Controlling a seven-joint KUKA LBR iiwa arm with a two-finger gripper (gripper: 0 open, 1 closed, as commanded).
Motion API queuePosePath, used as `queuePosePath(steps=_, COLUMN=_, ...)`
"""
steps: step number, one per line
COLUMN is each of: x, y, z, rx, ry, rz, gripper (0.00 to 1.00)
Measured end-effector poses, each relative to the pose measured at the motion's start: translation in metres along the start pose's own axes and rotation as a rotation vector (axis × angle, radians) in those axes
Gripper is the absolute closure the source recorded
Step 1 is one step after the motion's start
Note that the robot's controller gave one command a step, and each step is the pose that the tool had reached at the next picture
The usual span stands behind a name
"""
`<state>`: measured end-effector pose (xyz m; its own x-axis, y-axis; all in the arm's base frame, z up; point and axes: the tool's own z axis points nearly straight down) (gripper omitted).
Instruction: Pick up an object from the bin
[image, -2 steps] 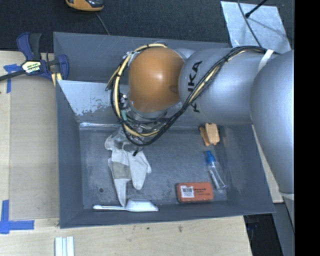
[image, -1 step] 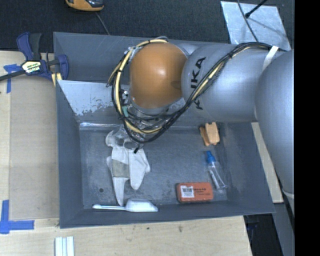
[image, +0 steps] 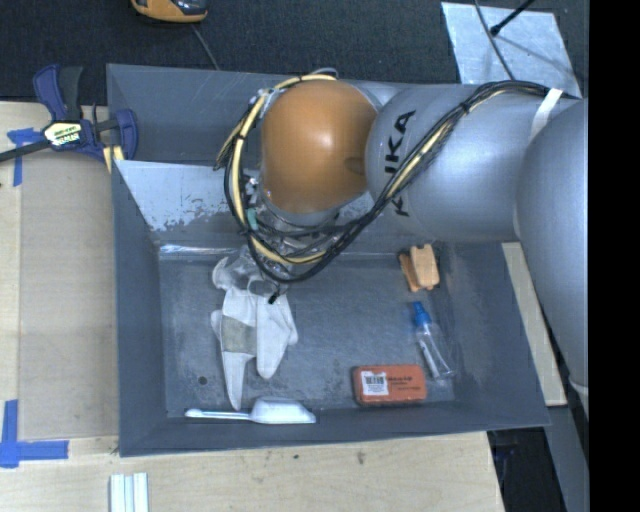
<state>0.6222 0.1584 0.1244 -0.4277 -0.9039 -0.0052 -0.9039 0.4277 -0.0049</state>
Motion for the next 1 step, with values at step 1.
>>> queuePosePath(steps=1, x=0.0003, y=0.0005, z=-0.0065, rx=-0.003, ry=0.002, rz=0.001, gripper=1.0)
